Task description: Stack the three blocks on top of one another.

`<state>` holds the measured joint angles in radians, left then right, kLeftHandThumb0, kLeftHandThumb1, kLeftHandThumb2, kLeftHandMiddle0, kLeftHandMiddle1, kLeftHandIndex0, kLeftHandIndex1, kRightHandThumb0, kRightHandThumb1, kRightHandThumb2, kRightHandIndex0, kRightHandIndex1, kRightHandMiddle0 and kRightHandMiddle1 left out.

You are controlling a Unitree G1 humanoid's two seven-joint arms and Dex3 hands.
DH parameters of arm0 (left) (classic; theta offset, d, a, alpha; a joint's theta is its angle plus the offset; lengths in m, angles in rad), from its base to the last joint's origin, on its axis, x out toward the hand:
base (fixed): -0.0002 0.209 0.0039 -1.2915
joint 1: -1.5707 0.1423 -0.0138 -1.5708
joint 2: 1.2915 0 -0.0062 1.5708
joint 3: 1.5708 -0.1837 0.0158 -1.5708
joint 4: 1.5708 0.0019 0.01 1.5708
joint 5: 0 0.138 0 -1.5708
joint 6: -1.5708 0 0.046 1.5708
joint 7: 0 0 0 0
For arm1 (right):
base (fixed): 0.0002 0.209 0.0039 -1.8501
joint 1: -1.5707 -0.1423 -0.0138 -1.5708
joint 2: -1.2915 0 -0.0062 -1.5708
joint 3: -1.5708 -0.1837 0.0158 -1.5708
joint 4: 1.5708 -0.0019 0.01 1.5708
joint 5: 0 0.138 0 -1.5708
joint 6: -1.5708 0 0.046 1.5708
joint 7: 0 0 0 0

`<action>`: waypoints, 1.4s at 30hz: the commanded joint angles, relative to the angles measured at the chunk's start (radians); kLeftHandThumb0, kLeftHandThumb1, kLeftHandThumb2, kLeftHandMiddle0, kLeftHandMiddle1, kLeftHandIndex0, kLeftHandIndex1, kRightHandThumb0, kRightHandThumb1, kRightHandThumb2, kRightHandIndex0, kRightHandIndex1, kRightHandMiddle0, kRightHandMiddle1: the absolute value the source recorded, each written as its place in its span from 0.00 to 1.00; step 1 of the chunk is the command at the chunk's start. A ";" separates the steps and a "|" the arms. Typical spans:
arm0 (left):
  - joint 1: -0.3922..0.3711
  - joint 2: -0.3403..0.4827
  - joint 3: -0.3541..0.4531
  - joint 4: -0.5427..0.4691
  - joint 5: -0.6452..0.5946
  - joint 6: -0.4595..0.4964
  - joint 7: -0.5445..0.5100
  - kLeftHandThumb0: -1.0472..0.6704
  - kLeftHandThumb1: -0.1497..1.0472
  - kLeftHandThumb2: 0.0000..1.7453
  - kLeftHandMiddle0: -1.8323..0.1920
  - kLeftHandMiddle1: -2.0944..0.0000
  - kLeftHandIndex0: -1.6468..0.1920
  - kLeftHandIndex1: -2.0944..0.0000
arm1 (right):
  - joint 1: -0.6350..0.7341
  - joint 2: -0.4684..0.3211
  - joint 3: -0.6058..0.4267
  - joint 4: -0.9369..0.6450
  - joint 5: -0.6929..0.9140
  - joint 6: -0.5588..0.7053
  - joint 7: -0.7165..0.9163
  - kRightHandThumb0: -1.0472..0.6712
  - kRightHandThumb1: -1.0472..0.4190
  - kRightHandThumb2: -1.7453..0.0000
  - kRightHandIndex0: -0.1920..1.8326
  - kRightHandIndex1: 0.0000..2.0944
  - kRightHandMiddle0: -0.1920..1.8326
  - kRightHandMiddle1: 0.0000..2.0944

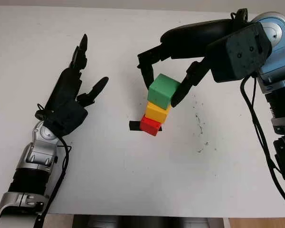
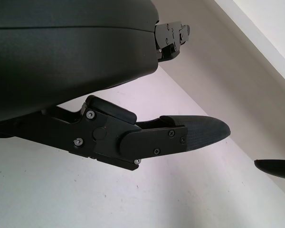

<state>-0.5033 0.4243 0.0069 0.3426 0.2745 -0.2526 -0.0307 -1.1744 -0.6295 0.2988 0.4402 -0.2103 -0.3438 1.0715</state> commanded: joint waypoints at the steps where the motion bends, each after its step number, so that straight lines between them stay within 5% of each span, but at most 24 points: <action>1: 0.014 0.006 0.000 -0.014 0.002 -0.005 0.001 0.15 1.00 0.30 1.00 1.00 1.00 0.99 | 0.011 0.004 0.001 -0.010 0.003 0.008 0.007 0.30 0.06 0.97 0.26 0.02 0.27 0.79; 8: 0.011 0.002 0.002 -0.002 -0.008 -0.016 -0.001 0.15 1.00 0.29 1.00 1.00 1.00 0.99 | 0.006 -0.003 0.013 -0.024 -0.016 0.046 0.025 0.28 0.09 0.97 0.26 0.02 0.26 0.72; 18: 0.006 0.006 0.001 0.005 -0.004 -0.019 0.001 0.14 1.00 0.29 1.00 1.00 1.00 0.98 | -0.014 -0.022 0.039 -0.078 -0.077 0.091 0.100 0.10 0.12 0.97 0.07 0.00 0.08 0.21; 22: 0.000 0.007 0.000 0.020 -0.003 -0.033 0.003 0.14 1.00 0.29 1.00 1.00 1.00 0.98 | -0.017 -0.033 0.033 -0.123 -0.066 0.149 0.151 0.05 0.12 0.97 0.01 0.00 0.02 0.10; 33: -0.011 0.005 0.000 0.047 -0.002 -0.048 0.005 0.14 1.00 0.29 1.00 1.00 1.00 0.97 | -0.019 -0.065 -0.026 -0.150 0.033 0.177 0.190 0.01 0.08 0.96 0.00 0.00 0.00 0.00; 37: -0.011 0.001 0.001 0.047 -0.005 -0.044 0.005 0.14 1.00 0.28 1.00 1.00 1.00 0.98 | -0.003 -0.055 -0.129 -0.134 0.137 0.263 0.127 0.00 0.03 0.95 0.00 0.00 0.00 0.00; 39: -0.008 -0.001 0.000 0.045 -0.003 -0.044 0.008 0.14 1.00 0.28 1.00 1.00 1.00 0.98 | 0.035 -0.052 -0.197 -0.149 0.175 0.347 0.042 0.00 0.01 0.91 0.00 0.00 0.00 0.00; 42: -0.002 -0.002 0.001 0.042 -0.005 -0.040 0.009 0.14 1.00 0.29 1.00 1.00 1.00 0.99 | 0.146 -0.040 -0.306 -0.163 0.207 0.325 -0.136 0.04 0.00 0.69 0.00 0.00 0.00 0.00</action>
<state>-0.5063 0.4241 0.0069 0.3851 0.2719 -0.2888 -0.0279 -1.0856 -0.6697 0.0300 0.2901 -0.0135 -0.0071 0.9731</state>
